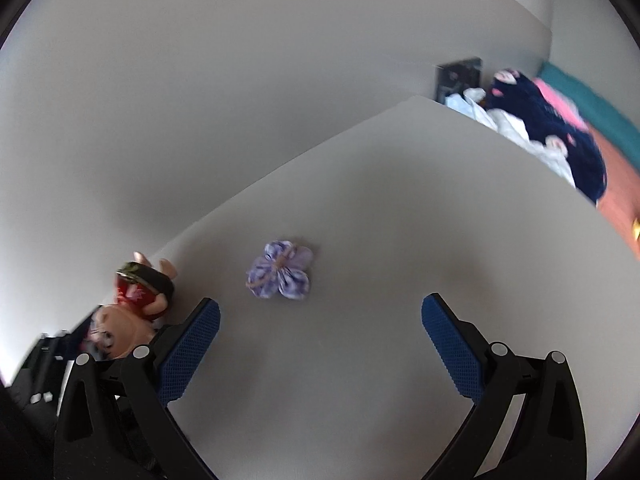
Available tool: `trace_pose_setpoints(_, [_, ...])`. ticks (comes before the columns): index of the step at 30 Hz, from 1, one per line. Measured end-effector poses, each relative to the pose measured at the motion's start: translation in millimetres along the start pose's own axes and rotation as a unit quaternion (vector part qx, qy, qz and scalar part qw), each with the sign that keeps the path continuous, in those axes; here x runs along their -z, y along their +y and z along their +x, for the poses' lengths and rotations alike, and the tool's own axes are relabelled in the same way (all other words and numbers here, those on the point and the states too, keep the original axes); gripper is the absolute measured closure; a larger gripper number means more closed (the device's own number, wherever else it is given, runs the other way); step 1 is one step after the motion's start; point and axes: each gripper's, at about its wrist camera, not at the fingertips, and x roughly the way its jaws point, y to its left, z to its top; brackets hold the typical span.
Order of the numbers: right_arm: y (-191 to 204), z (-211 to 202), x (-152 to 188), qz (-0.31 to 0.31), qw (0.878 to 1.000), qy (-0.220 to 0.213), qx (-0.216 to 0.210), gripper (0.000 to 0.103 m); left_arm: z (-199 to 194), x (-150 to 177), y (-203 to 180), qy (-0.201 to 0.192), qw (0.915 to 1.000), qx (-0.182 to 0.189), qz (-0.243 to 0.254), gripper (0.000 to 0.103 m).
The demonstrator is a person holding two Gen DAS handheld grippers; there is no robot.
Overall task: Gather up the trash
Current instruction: 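Grasp the black-and-red figure with the left tool while the right tool grasps the lavender flower clip, then carry the figure and flower clip over the bin and open both tools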
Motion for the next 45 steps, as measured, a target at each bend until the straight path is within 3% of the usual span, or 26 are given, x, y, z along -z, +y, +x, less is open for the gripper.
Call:
trace_pose_setpoints(2, [8,6,-3,-0.012,1.000,-0.002,0.016,0.005,0,0,0,-0.001,1.0000,0.001,-0.002,0.031])
trace_pose_setpoints(4, [11,12,-6,-0.013,1.000,0.002,0.021,0.015,-1,0,-1,-0.002,1.0000,0.000,-0.002,0.031])
trace_pose_setpoints(6, [15,17,-8,-0.023,0.999,0.009,0.031,0.040,-2,1,-1,-0.003,1.0000,-0.003,0.001,0.031])
trace_pose_setpoints(8, [14,20,-7,-0.026,0.999,0.016,0.037,0.052,-2,1,-1,-0.005,1.0000,-0.005,0.002,0.031])
trace_pose_setpoints(9, [13,19,-8,-0.028,0.999,0.014,0.040,0.066,-2,2,-2,-0.005,1.0000,-0.005,0.003,0.031])
trace_pose_setpoints(12, [7,16,-8,-0.023,0.999,0.015,0.042,0.089,-2,1,-2,-0.005,1.0000,-0.005,0.001,0.031])
trace_pose_setpoints(31, [-43,-48,32,0.007,1.000,0.015,0.004,0.093,-7,3,-22,0.000,0.9995,-0.014,0.027,0.032])
trace_pose_setpoints(45, [-100,-142,90,0.036,0.999,-0.013,-0.006,0.093,-110,45,-78,-0.035,0.9970,0.028,0.063,0.032])
